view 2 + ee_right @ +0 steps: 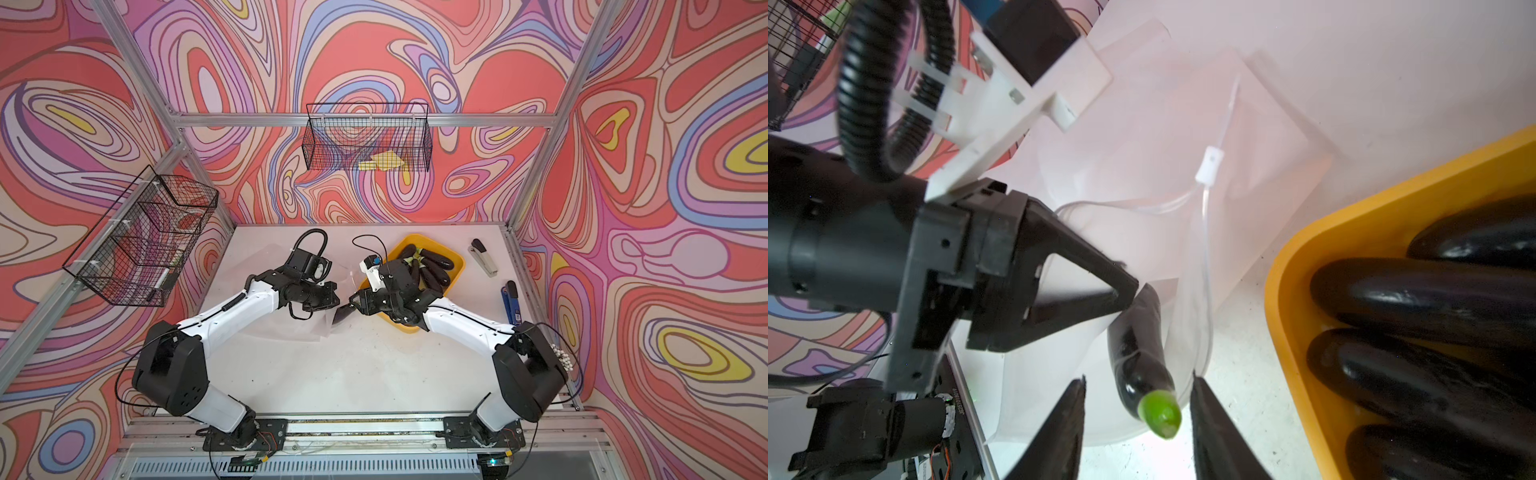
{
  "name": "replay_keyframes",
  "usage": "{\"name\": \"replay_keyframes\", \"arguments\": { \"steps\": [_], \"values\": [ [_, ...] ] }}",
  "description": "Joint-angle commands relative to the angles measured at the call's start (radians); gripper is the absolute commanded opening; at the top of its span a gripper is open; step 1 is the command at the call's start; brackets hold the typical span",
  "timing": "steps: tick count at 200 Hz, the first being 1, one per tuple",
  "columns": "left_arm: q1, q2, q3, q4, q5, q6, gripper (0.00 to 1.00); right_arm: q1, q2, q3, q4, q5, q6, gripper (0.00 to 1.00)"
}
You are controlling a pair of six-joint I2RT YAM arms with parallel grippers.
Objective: Place the eggplant in a zip-top bag and seal the zipper
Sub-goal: Place the eggplant in the zipper food storage bag.
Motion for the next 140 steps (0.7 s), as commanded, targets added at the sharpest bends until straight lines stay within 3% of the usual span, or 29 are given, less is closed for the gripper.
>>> {"name": "replay_keyframes", "arguments": {
  "steps": [1, 29, 70, 95, 140],
  "values": [
    [-0.005, -0.002, 0.033, -0.027, -0.018, 0.009, 0.00, 0.000, 0.001, -0.041, 0.012, -0.011, 0.022, 0.45],
    [-0.007, -0.003, 0.034, -0.024, -0.012, 0.010, 0.00, 0.001, 0.006, -0.067, 0.033, -0.015, 0.038, 0.46],
    [-0.011, -0.005, 0.031, -0.027, -0.011, 0.016, 0.00, 0.001, 0.010, -0.078, 0.125, -0.016, 0.080, 0.33],
    [-0.023, 0.000, 0.033, -0.032, -0.019, 0.028, 0.00, 0.001, 0.023, -0.059, 0.137, -0.014, 0.080, 0.34],
    [-0.026, -0.006, 0.032, -0.032, -0.022, 0.025, 0.00, 0.001, 0.056, -0.027, 0.148, -0.039, 0.085, 0.16]
  ]
}}
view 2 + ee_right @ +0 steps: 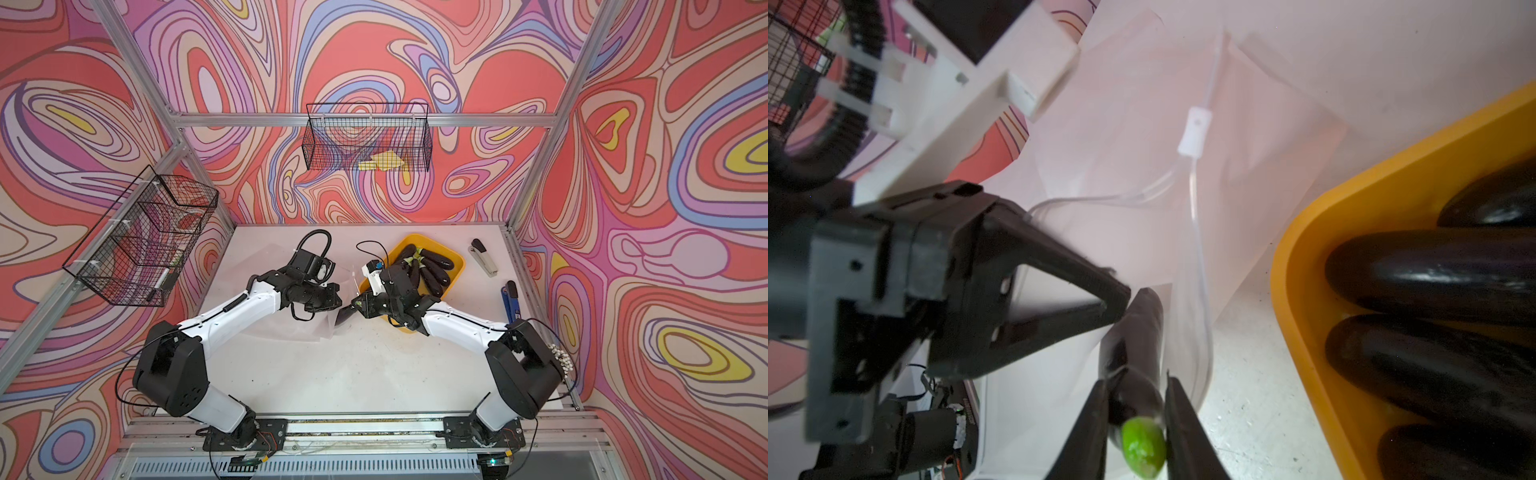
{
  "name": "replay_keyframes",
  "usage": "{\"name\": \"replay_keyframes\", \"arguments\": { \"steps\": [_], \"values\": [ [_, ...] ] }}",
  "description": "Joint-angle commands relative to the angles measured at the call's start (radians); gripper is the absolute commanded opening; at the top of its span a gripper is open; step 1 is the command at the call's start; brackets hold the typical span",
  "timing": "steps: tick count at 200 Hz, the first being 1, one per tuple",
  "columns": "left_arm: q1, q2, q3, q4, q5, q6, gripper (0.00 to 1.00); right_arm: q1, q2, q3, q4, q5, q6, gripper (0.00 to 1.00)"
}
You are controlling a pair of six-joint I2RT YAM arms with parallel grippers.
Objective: Place the eggplant in a zip-top bag and seal the zipper
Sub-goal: Place the eggplant in the zipper food storage bag, then pick up the eggplant from the basket.
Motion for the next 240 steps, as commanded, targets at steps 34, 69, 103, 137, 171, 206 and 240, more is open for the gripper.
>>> {"name": "replay_keyframes", "arguments": {
  "steps": [34, 69, 103, 137, 171, 206, 240],
  "values": [
    [-0.003, 0.002, 0.025, -0.033, -0.024, 0.016, 0.00, 0.006, 0.001, 0.068, -0.005, -0.001, 0.001, 0.14],
    [-0.019, 0.010, 0.024, -0.026, -0.025, 0.017, 0.00, 0.010, 0.031, 0.144, -0.052, -0.010, -0.038, 0.15],
    [-0.024, -0.022, 0.019, -0.019, -0.032, -0.003, 0.00, 0.012, 0.135, 0.198, -0.072, 0.025, -0.037, 0.16],
    [-0.024, -0.079, 0.016, -0.024, -0.043, -0.010, 0.00, 0.012, 0.180, 0.213, -0.063, 0.068, -0.021, 0.19],
    [-0.023, -0.118, 0.044, -0.059, -0.071, -0.002, 0.00, 0.012, 0.190, 0.248, -0.084, 0.074, -0.018, 0.54],
    [-0.024, -0.106, 0.057, -0.095, -0.141, 0.022, 0.00, 0.014, 0.117, 0.277, -0.084, 0.021, -0.004, 0.68],
    [-0.024, -0.047, 0.036, -0.069, -0.150, 0.021, 0.00, 0.000, 0.031, 0.297, -0.143, 0.006, 0.013, 0.74]
  ]
}}
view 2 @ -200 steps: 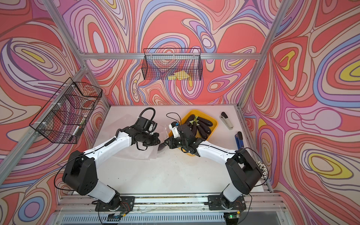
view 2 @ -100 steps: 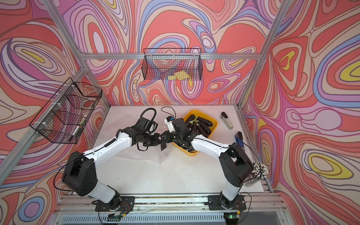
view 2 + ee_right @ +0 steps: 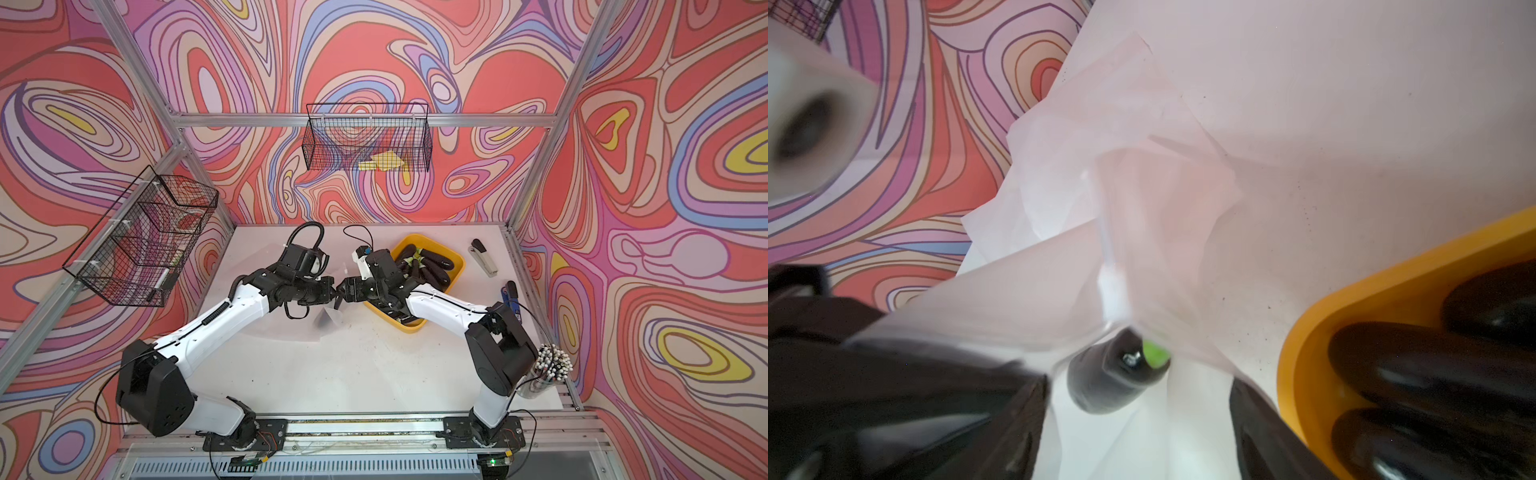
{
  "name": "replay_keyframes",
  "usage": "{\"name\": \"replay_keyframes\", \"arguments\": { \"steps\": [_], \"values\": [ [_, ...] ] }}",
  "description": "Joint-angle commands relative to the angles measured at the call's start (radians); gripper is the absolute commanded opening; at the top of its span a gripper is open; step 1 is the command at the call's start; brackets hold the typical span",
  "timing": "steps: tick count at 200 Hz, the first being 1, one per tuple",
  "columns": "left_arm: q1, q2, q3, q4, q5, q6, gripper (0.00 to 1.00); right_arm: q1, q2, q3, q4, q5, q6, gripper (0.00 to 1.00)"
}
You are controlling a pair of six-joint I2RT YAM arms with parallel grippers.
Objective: Place the eggplant in a zip-top bag and seal the zipper
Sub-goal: Pick up the eggplant from the basket.
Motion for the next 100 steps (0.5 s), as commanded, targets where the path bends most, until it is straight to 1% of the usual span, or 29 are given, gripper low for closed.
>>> {"name": "replay_keyframes", "arguments": {
  "steps": [1, 9, 25, 38, 50, 57, 64, 73, 78, 90, 100],
  "values": [
    [-0.005, 0.046, -0.008, -0.020, -0.033, 0.015, 0.00, -0.006, -0.103, 0.040, -0.018, -0.028, 0.019, 0.74],
    [-0.006, 0.058, -0.008, -0.012, -0.036, 0.015, 0.00, -0.027, -0.124, 0.031, -0.034, -0.009, 0.026, 0.74],
    [-0.006, 0.071, -0.010, 0.011, -0.023, 0.018, 0.00, -0.091, -0.146, 0.000, -0.090, 0.089, 0.028, 0.72],
    [-0.027, 0.084, 0.003, 0.014, -0.040, 0.034, 0.00, -0.166, -0.126, -0.033, -0.104, 0.127, 0.050, 0.66],
    [-0.064, 0.101, 0.030, -0.003, -0.086, 0.070, 0.00, -0.205, -0.096, -0.052, -0.093, 0.158, 0.061, 0.61],
    [-0.062, 0.109, 0.025, 0.003, -0.109, 0.070, 0.00, -0.215, -0.070, -0.047, -0.100, 0.172, 0.067, 0.58],
    [-0.041, 0.112, 0.002, 0.020, -0.124, 0.034, 0.00, -0.220, -0.051, -0.044, -0.097, 0.192, 0.073, 0.56],
    [-0.016, 0.116, -0.032, 0.071, -0.051, 0.008, 0.00, -0.221, -0.034, -0.054, -0.074, 0.216, 0.096, 0.52],
    [-0.016, 0.118, -0.038, 0.085, -0.036, 0.009, 0.00, -0.223, -0.023, -0.061, -0.057, 0.224, 0.112, 0.50],
    [-0.030, 0.116, -0.043, 0.080, -0.076, 0.012, 0.00, -0.224, 0.008, -0.060, -0.040, 0.219, 0.139, 0.49],
    [-0.027, 0.108, -0.057, 0.094, -0.085, 0.008, 0.00, -0.224, 0.028, -0.060, -0.029, 0.214, 0.168, 0.47]
  ]
}}
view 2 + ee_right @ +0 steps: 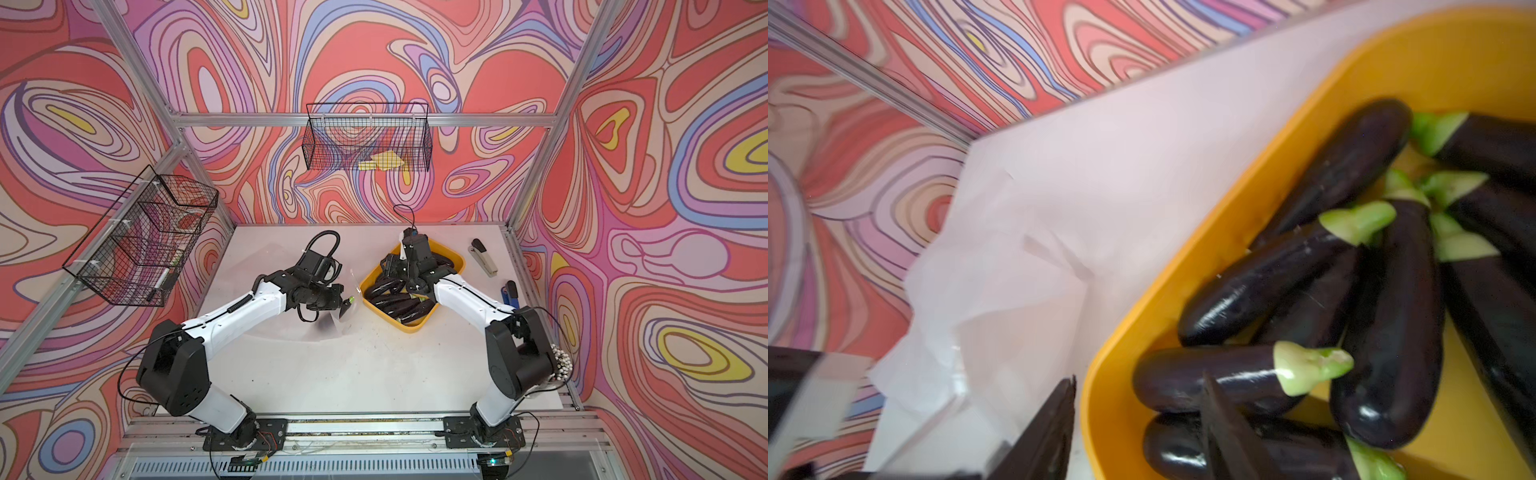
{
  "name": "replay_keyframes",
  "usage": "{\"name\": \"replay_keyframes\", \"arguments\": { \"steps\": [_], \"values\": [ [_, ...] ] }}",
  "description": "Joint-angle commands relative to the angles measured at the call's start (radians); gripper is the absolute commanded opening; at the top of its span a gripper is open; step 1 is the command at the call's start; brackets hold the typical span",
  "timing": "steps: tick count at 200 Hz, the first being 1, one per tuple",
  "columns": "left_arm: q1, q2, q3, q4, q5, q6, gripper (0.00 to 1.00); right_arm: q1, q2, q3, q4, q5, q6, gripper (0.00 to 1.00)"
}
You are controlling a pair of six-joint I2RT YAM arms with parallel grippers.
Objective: Place the eggplant in a zip-top bag and seal the zipper
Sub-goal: Pick up the eggplant from the basket.
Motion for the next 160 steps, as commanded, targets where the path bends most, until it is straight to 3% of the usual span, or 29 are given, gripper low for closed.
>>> {"name": "replay_keyframes", "arguments": {
  "steps": [1, 64, 89, 160],
  "values": [
    [0.008, 0.002, -0.030, 0.044, -0.031, -0.014, 0.00, 0.011, 0.046, -0.016, 0.018, 0.034, 0.076, 0.47],
    [0.006, 0.020, 0.028, 0.015, -0.025, 0.000, 0.00, 0.015, 0.077, -0.097, 0.090, 0.058, 0.217, 0.46],
    [-0.010, 0.026, 0.053, 0.005, -0.036, 0.011, 0.00, 0.018, 0.130, -0.133, 0.208, 0.031, 0.275, 0.46],
    [-0.020, -0.003, 0.015, 0.028, -0.002, 0.022, 0.00, 0.019, 0.238, -0.080, 0.323, 0.024, 0.341, 0.49]
  ]
}}
